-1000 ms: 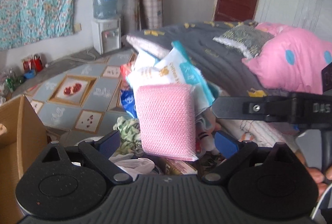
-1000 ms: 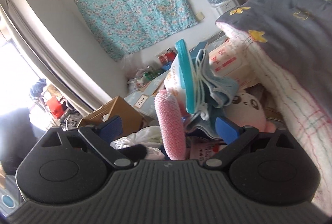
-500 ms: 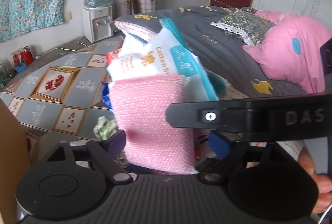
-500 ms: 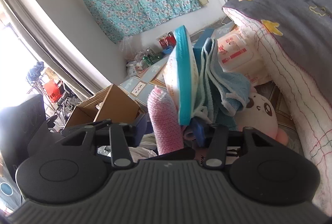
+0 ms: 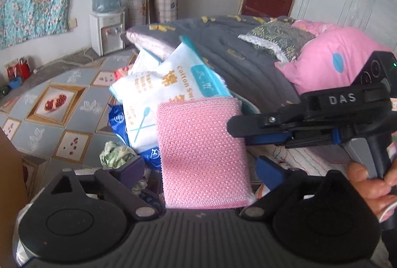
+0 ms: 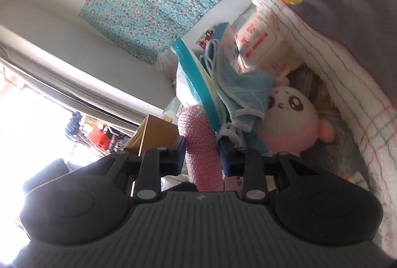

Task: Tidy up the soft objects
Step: 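Grasp the pink knitted pad with the right gripper and lift it, then carry the pink pad into the cardboard box and open the right gripper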

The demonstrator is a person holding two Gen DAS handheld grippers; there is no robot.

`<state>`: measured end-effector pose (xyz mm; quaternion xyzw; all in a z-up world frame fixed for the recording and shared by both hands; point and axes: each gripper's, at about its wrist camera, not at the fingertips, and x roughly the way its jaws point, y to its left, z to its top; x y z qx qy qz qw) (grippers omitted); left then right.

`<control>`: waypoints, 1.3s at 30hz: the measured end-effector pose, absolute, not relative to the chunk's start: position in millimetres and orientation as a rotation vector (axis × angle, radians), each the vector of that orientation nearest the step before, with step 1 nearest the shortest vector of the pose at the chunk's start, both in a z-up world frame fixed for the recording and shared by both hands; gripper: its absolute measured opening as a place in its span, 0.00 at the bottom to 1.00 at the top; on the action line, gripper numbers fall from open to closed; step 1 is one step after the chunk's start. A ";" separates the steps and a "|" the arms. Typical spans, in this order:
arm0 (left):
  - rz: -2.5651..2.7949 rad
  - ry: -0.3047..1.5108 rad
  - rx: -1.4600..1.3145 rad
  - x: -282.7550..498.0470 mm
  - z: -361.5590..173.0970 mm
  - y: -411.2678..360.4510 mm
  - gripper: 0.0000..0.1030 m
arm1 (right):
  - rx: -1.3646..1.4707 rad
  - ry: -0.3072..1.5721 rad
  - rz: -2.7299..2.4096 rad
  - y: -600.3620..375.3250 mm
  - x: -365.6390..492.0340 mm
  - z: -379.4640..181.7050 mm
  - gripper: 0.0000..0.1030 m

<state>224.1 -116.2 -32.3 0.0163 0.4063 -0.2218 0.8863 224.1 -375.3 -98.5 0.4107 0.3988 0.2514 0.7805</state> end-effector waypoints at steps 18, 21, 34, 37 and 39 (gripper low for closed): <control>-0.461 0.865 -0.023 198.9 -18.1 -112.3 0.81 | 0.926 0.811 0.591 -367.7 191.2 -71.3 0.27; -0.458 0.822 -0.024 178.5 -1.4 -103.6 0.81 | 0.903 0.791 0.617 -358.7 176.4 -52.6 0.28; -0.300 0.766 -0.043 129.2 36.4 -25.5 0.80 | 0.780 0.822 0.757 -270.6 168.7 1.8 0.33; -0.245 0.779 -0.042 125.5 33.7 -6.2 0.80 | 0.772 0.873 0.786 -243.9 174.3 1.9 0.33; -0.214 0.783 -0.051 122.1 34.4 10.2 0.79 | 0.751 0.896 0.813 -226.3 178.6 5.7 0.33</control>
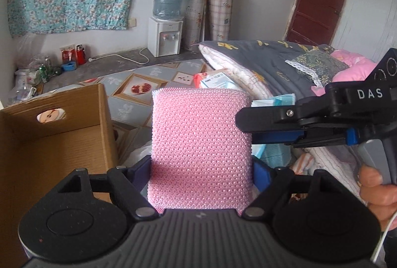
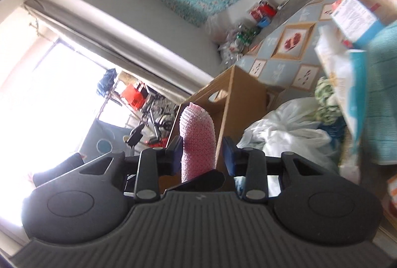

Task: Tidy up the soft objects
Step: 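Carry the pink pad into the cardboard box and open the right gripper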

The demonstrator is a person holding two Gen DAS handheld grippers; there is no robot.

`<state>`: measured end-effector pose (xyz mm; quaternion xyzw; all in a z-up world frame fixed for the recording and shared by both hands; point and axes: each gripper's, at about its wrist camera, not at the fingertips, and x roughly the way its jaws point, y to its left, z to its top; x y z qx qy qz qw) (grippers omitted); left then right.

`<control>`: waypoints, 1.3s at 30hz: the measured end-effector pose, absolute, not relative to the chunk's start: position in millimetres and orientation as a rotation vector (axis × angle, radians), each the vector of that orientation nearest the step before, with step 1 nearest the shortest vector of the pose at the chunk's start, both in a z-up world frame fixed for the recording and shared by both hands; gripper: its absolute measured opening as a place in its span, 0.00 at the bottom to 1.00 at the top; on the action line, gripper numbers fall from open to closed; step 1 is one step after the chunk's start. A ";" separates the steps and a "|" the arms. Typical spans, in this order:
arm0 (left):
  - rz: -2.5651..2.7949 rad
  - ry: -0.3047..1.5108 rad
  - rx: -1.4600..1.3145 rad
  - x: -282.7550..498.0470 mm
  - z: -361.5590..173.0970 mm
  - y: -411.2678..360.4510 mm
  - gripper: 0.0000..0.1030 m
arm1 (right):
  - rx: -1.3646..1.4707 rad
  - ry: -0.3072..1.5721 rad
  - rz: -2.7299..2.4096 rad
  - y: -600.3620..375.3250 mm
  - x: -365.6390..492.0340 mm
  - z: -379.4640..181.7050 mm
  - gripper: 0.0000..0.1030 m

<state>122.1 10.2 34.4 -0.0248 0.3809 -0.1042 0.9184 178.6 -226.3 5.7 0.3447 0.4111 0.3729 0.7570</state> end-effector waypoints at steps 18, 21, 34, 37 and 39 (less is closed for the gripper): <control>0.081 0.989 -0.076 229.3 9.1 177.3 0.79 | 0.388 1.103 0.904 -4.4 328.7 28.2 0.32; 0.081 1.046 -0.104 254.1 -15.7 194.9 0.79 | 0.390 1.096 0.867 -7.5 351.8 17.0 0.32; 0.033 1.164 -0.169 310.2 -84.9 197.9 0.85 | 0.437 1.041 0.763 -71.7 386.0 -1.0 0.34; 0.045 1.176 -0.223 307.4 -85.0 206.7 0.90 | 0.440 1.044 0.754 -79.1 385.6 -4.5 0.35; 0.056 1.167 -0.260 304.3 -83.3 213.3 0.90 | 0.443 1.037 0.750 -83.2 383.5 -4.5 0.37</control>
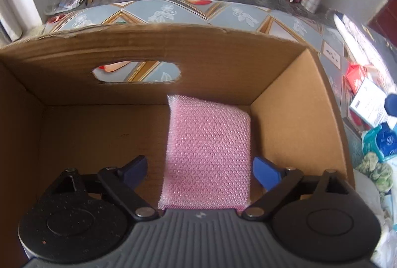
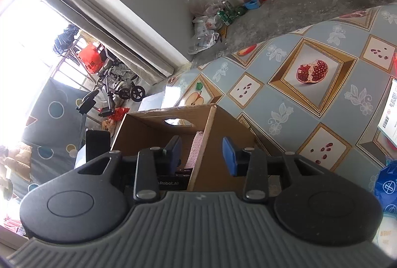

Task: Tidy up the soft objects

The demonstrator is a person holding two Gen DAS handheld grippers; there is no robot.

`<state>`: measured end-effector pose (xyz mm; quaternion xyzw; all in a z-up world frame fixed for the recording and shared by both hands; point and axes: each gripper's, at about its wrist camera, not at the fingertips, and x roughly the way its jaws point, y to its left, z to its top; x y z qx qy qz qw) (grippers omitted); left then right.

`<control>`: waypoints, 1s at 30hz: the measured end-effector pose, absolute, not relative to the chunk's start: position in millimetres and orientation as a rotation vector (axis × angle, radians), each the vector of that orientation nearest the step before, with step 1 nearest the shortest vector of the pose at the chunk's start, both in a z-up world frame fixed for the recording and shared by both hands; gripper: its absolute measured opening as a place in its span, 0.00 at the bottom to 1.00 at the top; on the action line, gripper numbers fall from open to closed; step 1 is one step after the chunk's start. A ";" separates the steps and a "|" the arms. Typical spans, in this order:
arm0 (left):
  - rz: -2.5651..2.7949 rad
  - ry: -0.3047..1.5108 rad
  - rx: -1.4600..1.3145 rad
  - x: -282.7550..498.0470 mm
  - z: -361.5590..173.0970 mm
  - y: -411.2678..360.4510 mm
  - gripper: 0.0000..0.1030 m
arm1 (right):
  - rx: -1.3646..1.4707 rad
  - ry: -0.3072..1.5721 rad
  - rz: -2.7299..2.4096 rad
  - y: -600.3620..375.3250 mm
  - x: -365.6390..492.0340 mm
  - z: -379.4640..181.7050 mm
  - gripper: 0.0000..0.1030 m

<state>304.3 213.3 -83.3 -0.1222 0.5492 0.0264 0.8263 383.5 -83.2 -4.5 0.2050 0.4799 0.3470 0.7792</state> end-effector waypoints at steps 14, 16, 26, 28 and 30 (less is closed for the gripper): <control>0.064 1.208 -0.555 313.7 -99.1 229.6 0.65 | 0.506 0.979 0.694 -140.3 355.0 7.9 0.38; 0.078 1.196 -0.541 311.3 -94.2 227.6 0.73 | 0.511 0.955 0.681 -152.8 347.8 14.4 0.40; 0.210 1.061 -0.509 258.5 -38.4 233.3 0.88 | 0.506 0.807 0.554 -233.8 295.7 51.7 0.52; 0.238 0.995 -0.499 241.1 -18.9 237.2 0.88 | 0.503 0.789 0.539 -248.4 281.8 55.1 0.54; 0.261 0.926 -0.488 219.0 1.3 237.6 0.88 | 0.497 0.779 0.528 -259.7 269.3 57.6 0.57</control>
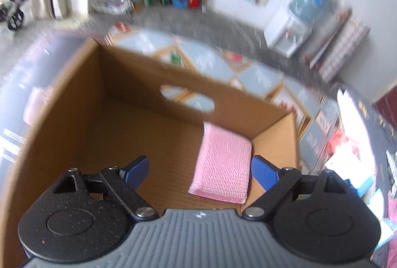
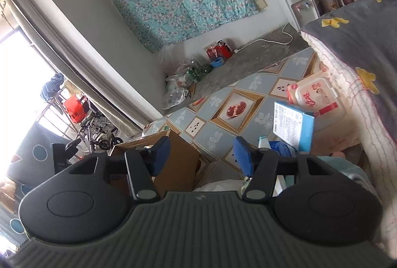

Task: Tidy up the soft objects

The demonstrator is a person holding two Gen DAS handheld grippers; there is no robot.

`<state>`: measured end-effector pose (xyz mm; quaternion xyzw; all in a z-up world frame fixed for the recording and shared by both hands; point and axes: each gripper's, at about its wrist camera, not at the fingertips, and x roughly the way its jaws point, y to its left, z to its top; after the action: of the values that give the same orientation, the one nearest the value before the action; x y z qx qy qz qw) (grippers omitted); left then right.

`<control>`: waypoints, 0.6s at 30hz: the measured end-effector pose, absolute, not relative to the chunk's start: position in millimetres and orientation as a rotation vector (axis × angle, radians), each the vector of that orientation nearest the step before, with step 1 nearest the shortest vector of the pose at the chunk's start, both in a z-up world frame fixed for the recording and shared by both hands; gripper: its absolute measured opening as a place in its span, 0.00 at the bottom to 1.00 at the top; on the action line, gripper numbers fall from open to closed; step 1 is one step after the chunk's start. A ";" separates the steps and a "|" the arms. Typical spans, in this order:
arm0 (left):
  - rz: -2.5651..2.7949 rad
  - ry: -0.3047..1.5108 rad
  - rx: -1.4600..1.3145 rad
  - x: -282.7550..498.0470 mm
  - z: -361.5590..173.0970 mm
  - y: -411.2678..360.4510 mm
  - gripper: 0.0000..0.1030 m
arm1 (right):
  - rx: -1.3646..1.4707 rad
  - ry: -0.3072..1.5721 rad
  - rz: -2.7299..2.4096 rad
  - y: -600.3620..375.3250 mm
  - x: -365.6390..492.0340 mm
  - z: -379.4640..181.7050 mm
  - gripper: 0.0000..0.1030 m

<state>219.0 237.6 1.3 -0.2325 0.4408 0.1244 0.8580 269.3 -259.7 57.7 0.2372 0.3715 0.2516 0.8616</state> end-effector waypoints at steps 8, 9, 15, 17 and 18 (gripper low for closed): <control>0.201 0.727 -0.425 150.1 72.7 188.9 0.88 | 0.480 0.751 0.498 -299.1 232.1 57.2 0.61; 0.169 0.723 -0.428 147.4 75.8 175.4 0.88 | 0.483 0.746 0.497 -302.7 230.1 55.8 0.61; -0.089 0.779 -0.498 170.6 70.5 104.5 0.84 | 0.449 0.748 0.487 -305.8 224.0 28.2 0.61; -0.158 0.826 -0.499 191.0 60.5 79.8 0.79 | 0.428 0.757 0.486 -302.5 225.8 15.8 0.61; -0.191 0.842 -0.503 200.0 56.7 70.1 0.75 | 0.414 0.762 0.488 -299.9 226.5 10.9 0.61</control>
<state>200.0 70.0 56.7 -0.2411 0.4037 -0.0918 0.8778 226.5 -299.9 10.9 0.1984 0.3656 0.2341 0.8788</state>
